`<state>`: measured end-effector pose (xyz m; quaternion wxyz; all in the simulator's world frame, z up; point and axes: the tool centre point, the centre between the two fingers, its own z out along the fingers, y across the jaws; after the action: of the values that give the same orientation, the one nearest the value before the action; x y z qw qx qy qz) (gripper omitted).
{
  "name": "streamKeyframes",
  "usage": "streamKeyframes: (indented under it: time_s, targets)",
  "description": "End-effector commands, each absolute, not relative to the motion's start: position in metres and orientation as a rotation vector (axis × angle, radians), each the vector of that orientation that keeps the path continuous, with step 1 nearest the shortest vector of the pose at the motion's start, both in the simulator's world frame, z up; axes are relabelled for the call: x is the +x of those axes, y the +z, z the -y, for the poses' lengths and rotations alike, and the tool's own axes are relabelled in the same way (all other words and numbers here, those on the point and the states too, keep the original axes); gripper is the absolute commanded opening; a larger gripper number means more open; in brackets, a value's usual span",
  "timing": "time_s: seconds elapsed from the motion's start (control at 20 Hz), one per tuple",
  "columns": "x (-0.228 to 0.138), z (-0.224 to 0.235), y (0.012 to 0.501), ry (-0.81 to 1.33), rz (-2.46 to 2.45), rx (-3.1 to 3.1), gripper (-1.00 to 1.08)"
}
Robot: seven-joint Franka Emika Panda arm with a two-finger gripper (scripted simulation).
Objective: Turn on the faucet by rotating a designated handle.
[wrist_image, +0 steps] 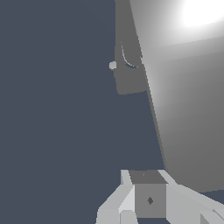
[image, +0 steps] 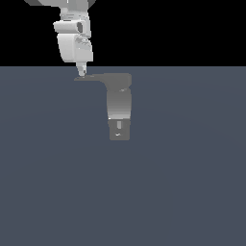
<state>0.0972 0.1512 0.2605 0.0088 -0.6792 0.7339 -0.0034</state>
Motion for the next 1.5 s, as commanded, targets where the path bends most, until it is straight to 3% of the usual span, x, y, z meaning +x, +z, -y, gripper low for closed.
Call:
streamKeyframes:
  time_s: [0.0, 1.15, 1.45]
  targets:
    - [0.089, -0.150, 0.258, -0.007, -2.300, -2.123, -1.00]
    - [0.025, -0.151, 0.249, 0.000, -2.319, -2.119, -1.00]
    - [0.024, -0.143, 0.259, -0.022, -2.307, -2.104, -1.00]
